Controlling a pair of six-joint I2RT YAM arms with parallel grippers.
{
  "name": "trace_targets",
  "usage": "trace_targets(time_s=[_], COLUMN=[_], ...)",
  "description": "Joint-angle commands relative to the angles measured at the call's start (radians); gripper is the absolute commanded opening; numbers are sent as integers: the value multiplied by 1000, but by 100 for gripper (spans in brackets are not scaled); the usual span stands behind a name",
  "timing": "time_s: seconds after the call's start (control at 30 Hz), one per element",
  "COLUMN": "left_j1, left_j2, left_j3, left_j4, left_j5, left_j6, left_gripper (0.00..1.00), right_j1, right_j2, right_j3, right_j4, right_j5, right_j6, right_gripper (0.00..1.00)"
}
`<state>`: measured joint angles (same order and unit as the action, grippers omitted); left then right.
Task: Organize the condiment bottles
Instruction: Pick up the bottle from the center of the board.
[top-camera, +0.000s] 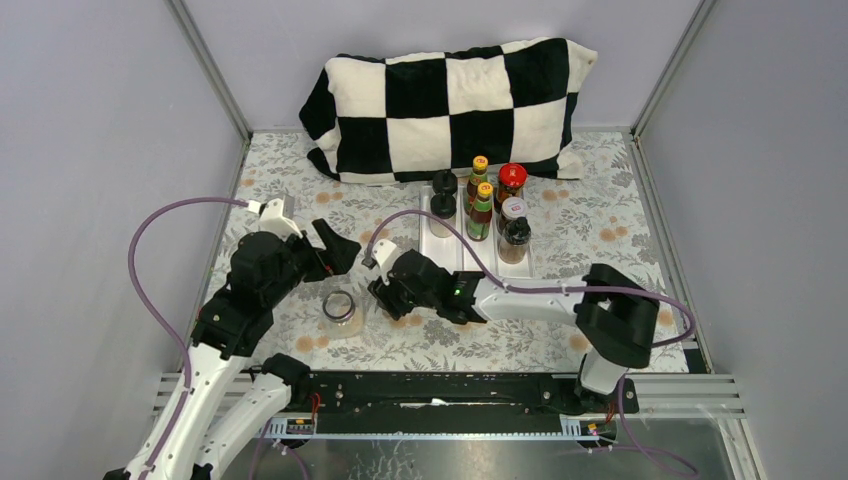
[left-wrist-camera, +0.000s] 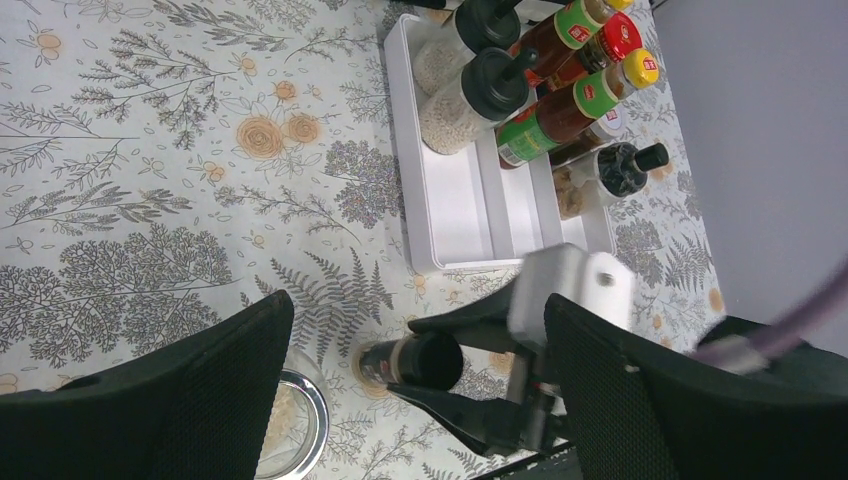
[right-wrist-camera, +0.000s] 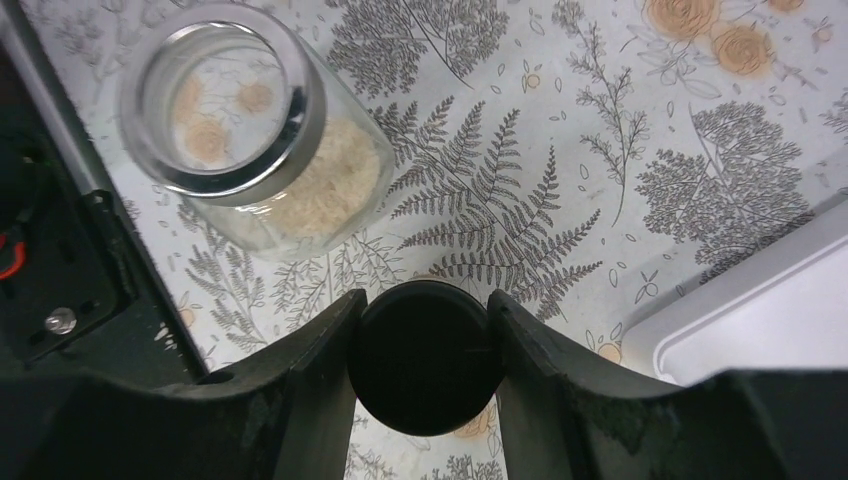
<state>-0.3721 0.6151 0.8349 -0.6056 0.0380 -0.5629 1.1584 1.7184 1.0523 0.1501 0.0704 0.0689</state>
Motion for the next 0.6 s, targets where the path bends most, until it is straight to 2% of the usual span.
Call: trace_targets(time_s=[0.0,0.57], left_j1=[3,2], left_j2=[15,59], left_j3=[-1,-18], left_j4=[2,46], left_j5=[-4,12], left_j6=[19,18], left_gripper=[99,99], right_j1=[16,20], right_j2=[-126,-335], right_j3=[-6,-42], right_j4=[-16,-141], right_j5=[47,193], right_j6=[10,6], right_gripper=[53,54])
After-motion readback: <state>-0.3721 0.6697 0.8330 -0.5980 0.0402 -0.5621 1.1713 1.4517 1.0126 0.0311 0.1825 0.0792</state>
